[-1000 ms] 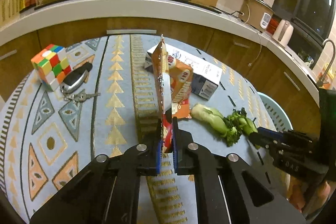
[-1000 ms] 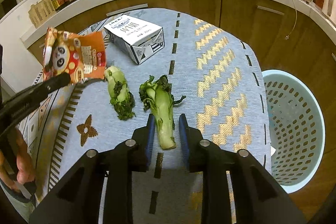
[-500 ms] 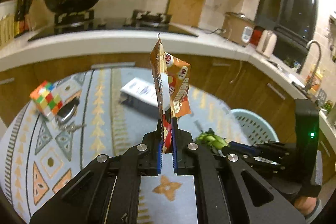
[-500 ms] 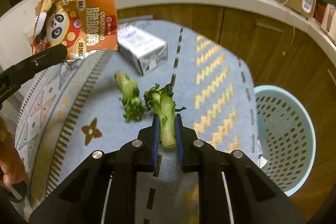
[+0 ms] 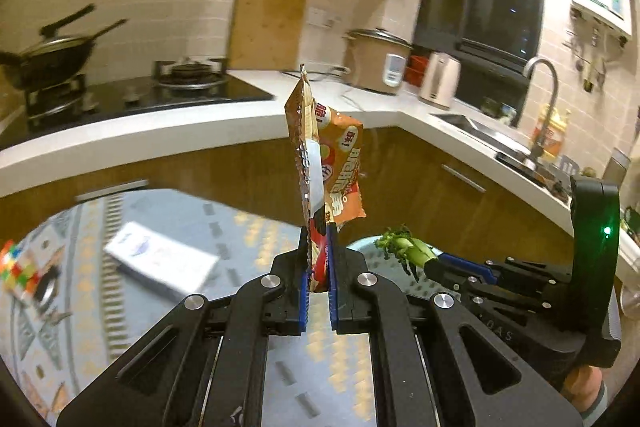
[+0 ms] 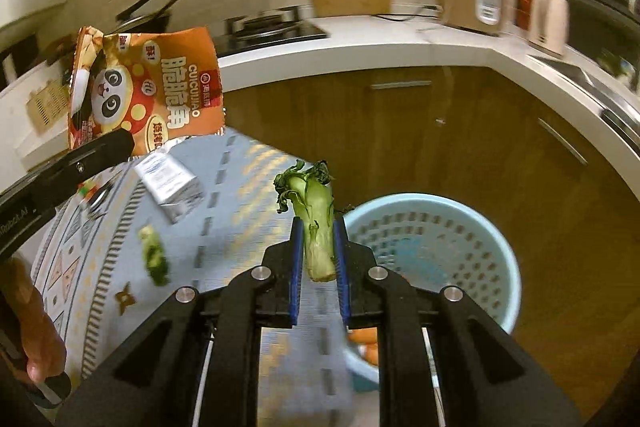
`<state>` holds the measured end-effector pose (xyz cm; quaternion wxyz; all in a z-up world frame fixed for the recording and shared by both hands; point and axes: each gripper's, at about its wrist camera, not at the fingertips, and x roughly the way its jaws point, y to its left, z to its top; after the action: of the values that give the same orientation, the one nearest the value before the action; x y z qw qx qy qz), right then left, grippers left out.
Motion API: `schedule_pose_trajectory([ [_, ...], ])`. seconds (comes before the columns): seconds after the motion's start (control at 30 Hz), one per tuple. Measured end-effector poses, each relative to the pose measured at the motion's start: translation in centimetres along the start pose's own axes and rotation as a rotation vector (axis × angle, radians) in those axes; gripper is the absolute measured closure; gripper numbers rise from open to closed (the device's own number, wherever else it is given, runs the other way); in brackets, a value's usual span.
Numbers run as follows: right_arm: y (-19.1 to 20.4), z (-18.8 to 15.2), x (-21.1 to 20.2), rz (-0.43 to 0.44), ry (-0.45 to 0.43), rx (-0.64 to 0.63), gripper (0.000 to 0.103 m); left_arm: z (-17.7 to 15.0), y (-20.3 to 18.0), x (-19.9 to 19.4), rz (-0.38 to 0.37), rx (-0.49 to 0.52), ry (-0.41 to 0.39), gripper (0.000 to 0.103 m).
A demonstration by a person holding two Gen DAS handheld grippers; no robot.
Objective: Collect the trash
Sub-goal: 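Carry the snack bag and bok choy over the blue basket and open both grippers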
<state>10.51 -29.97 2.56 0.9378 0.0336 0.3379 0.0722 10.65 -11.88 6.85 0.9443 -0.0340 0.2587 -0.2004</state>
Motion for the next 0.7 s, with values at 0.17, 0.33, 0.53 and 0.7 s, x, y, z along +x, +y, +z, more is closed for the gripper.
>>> schedule_pose_trajectory([
  [0.17,-3.9,-0.1,-0.3,-0.036,0.002,0.076,0.091,-0.2,-3.2,3.8,-0.053,0.047,0.055,0.098],
  [0.33,-7.4,-1.1,0.3,-0.069,0.038,0.156,0.091,-1.0,-5.4,7.2,-0.102,0.063,0.119,0.098],
  [0.53,-10.8,-2.7,1.7,-0.058,0.098,0.269,0.091,-2.2,-7.2,10.3,-0.117,0.102,0.196,0.098],
  [0.7,-11.9,-3.2,2.4,-0.079,0.122,0.301,0.09,-3.1,-7.7,11.8,-0.12,0.114,0.249,0.092],
])
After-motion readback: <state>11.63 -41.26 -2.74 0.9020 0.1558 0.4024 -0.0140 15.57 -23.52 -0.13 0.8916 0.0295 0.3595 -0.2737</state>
